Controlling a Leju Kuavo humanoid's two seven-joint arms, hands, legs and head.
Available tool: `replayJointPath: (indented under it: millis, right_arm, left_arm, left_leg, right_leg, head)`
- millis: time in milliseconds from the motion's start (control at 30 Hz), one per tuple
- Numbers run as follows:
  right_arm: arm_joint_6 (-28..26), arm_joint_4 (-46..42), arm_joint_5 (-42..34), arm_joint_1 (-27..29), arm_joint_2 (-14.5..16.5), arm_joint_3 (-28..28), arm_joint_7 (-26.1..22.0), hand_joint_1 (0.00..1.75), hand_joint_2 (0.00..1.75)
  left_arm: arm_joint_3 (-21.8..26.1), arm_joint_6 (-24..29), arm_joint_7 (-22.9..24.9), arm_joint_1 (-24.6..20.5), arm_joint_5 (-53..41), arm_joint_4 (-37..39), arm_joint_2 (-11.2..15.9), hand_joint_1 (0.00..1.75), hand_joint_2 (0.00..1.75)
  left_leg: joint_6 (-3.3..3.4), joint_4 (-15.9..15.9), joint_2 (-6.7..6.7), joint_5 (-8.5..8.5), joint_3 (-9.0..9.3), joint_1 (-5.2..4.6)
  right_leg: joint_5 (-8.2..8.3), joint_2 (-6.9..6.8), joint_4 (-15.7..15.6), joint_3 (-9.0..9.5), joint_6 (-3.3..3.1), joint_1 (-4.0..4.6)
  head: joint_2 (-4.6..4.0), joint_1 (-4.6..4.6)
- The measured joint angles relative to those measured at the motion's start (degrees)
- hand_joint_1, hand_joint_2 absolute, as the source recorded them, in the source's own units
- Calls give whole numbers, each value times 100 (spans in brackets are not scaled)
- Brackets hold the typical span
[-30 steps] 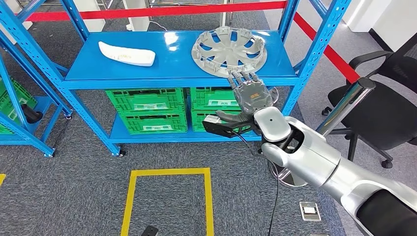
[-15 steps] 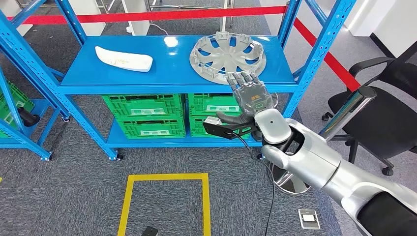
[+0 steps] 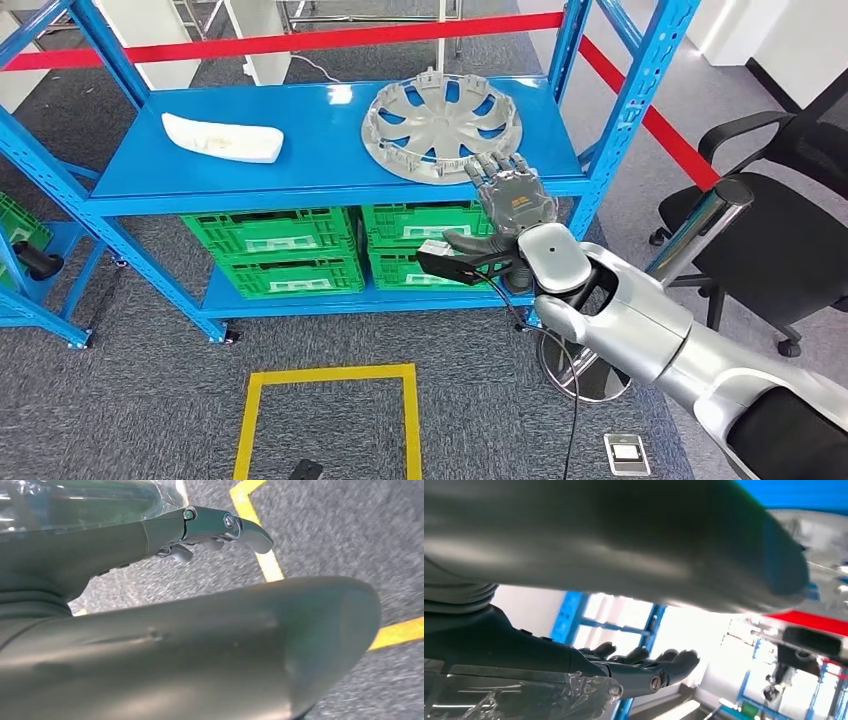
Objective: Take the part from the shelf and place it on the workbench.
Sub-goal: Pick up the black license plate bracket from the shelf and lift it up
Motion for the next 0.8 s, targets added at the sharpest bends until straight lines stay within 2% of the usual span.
replayJointPath:
  millis: [67,100,167,200,300,333,367,433,467,500,567,633,667,700,733,800]
  right_arm:
    - [-3,4,-19,-7,1,4,0,0,0]
    - [-6,3,-25,-7,0,-2,1,0,0]
    - [-17,1,-26,-34,-10,-25,4,0,0]
    - [-24,1,-27,-51,-15,-31,8,0,0]
    - [-24,14,-37,-5,-24,-4,13,0,0]
    - [-20,24,-41,31,-27,9,13,0,0]
    - [-19,33,-43,56,-30,18,13,0,0]
    - [-20,48,-44,70,-32,25,15,0,0]
    - [-20,55,-44,71,-34,28,16,0,0]
    - [-19,61,-44,69,-38,34,17,0,0]
    - [-20,71,-48,67,-42,43,19,0,0]
    - [-27,74,-50,55,-51,26,21,0,0]
    - [-32,75,-50,45,-55,16,21,0,0]
    - [-37,79,-50,35,-59,11,21,0,0]
    - [-39,86,-50,31,-59,19,21,0,0]
    - [-39,112,-51,55,-59,52,20,0,0]
  left_arm:
    - [1,0,0,-1,-4,2,1,0,0]
    - [1,0,1,-8,-7,2,-4,0,0]
    - [8,5,-2,-28,-10,3,-6,0,0]
    - [11,9,-3,-34,-10,4,-7,0,0]
    - [16,5,-6,-5,-10,7,-19,0,0]
    - [16,3,-6,17,-10,8,-25,0,0]
    - [16,3,-6,37,-11,9,-29,0,0]
    - [16,4,-6,56,-20,10,-42,0,0]
    - [17,4,-6,54,-26,10,-47,0,0]
    - [17,4,-6,49,-34,10,-56,0,0]
    - [18,2,-3,45,-45,10,-68,0,0]
    - [17,2,-1,29,-49,10,-82,0,0]
    - [16,3,-1,15,-51,10,-86,0,0]
    - [17,4,-1,-7,-52,10,-88,0,0]
    - [18,5,0,-21,-54,10,-87,0,0]
    - [19,6,1,-22,-55,10,-88,0,0]
  left_leg:
    - [68,-124,4,-7,78,-54]
    - [96,-240,8,-48,149,-47]
    - [100,-554,5,-190,354,-1]
    - [94,-683,0,-255,454,31]
    - [68,-752,-6,-376,594,83]
    - [51,-751,-8,-424,649,100]
    - [29,-749,-10,-476,712,117]
    - [-28,-740,-12,-595,855,157]
    - [-62,-740,-13,-644,910,173]
    - [-104,-738,-12,-684,933,184]
    - [-179,-742,-8,-722,931,188]
    - [-254,-755,-1,-767,953,183]
    - [-281,-719,2,-797,957,181]
    - [-302,-553,4,-860,892,180]
    - [-307,-270,4,-950,754,179]
    - [-299,437,4,-1170,364,170]
  right_leg:
    - [-1,4,-53,40,71,-20]
    - [7,-2,-67,43,106,-30]
    - [-7,-30,66,-44,166,-28]
    - [-68,-42,268,-174,198,-31]
    - [-322,-59,1172,-822,315,-75]
    - [-285,-62,1306,-993,346,-93]
    - [-118,-67,1238,-1077,365,-109]
    - [456,-79,653,-1030,378,-127]
    - [683,-83,380,-988,366,-111]
    - [787,-87,163,-934,332,-86]
    - [753,-84,59,-912,219,-35]
    - [691,-74,17,-859,113,-49]
    - [667,-72,-10,-813,83,-65]
    - [648,-68,-46,-745,47,-83]
    - [627,-68,-81,-674,21,-91]
    - [566,-68,-118,-547,-15,-86]
  head:
    - [0,-2]
    - [0,-11]
    - [0,10]
    - [0,22]
    - [0,51]
    - [0,60]
    - [0,65]
    - [0,72]
    - [0,69]
    - [0,71]
    - [0,80]
    - [0,91]
    - [0,90]
    - [0,70]
    - [0,49]
    - [0,6]
